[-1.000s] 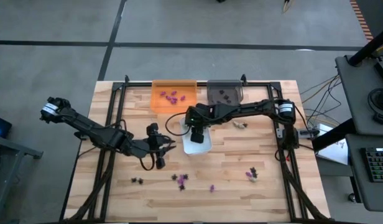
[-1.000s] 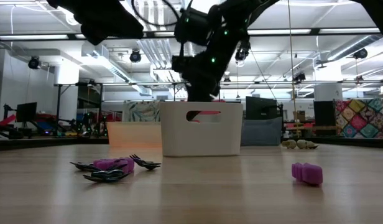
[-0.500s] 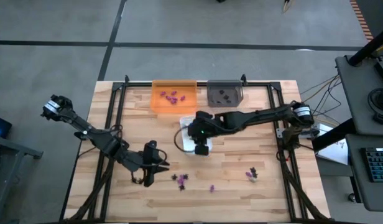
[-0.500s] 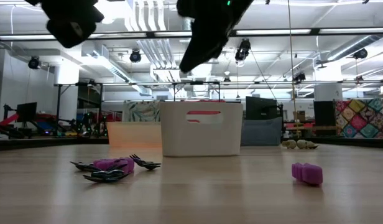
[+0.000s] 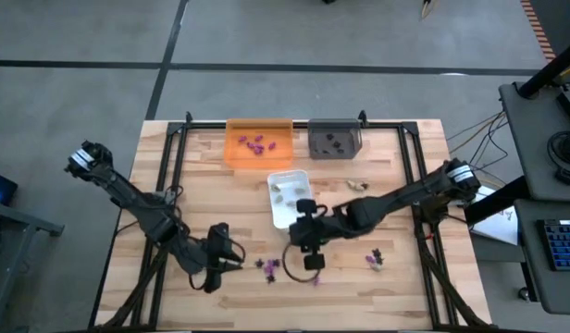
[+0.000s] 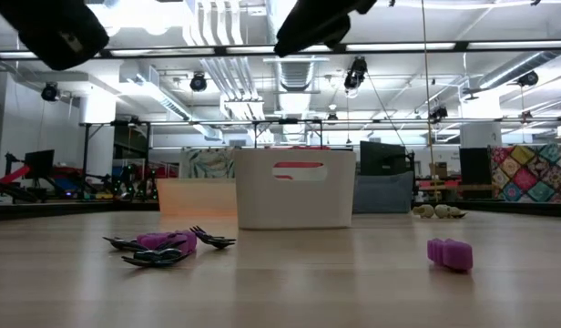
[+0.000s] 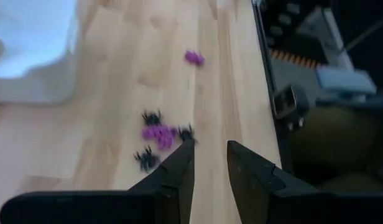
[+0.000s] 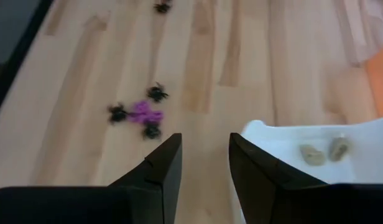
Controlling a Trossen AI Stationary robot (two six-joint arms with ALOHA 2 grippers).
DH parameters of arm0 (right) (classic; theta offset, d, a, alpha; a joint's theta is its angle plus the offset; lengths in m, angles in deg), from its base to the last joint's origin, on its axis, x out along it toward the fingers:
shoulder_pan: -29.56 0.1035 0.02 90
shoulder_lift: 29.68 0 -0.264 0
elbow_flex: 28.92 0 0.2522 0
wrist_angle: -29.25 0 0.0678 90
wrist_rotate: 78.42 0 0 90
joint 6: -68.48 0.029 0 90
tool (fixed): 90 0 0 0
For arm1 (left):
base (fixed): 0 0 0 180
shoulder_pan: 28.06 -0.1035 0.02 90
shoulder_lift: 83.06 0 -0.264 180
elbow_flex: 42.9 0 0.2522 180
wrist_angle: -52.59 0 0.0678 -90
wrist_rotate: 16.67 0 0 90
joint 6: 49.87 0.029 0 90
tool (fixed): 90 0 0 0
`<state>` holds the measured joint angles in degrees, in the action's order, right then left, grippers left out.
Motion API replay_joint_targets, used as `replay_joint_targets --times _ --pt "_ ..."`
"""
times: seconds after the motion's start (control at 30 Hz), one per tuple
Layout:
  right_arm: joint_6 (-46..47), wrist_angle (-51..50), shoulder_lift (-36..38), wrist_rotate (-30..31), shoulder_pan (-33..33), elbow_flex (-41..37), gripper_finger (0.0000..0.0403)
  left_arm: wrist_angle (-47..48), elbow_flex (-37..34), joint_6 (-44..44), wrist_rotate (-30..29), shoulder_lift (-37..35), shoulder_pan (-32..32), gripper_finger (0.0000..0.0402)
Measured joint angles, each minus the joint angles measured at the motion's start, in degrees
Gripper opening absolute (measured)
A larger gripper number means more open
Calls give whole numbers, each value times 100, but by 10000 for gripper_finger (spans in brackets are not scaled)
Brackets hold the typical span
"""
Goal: Sort Halloween decoration
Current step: Put the black spider toy into the black bin
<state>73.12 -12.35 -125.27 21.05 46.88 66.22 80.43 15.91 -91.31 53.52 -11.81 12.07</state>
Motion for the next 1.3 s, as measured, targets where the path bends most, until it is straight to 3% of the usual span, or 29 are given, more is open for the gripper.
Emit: replay_joint_targets --times 0.3,0.5,0.87,1.3 --pt "408 182 0 121 511 -254 121 1262 651 -162 557 714 563 77" --pt "448 233 0 119 708 -277 123 2608 1293 -737 559 1142 910 77" --pt "477 249 0 112 795 -327 130 4018 1771 -1380 544 1956 1523 89" --pt "1287 -155 214 63 806 -1021 123 4206 1905 -1444 734 2999 1619 157"
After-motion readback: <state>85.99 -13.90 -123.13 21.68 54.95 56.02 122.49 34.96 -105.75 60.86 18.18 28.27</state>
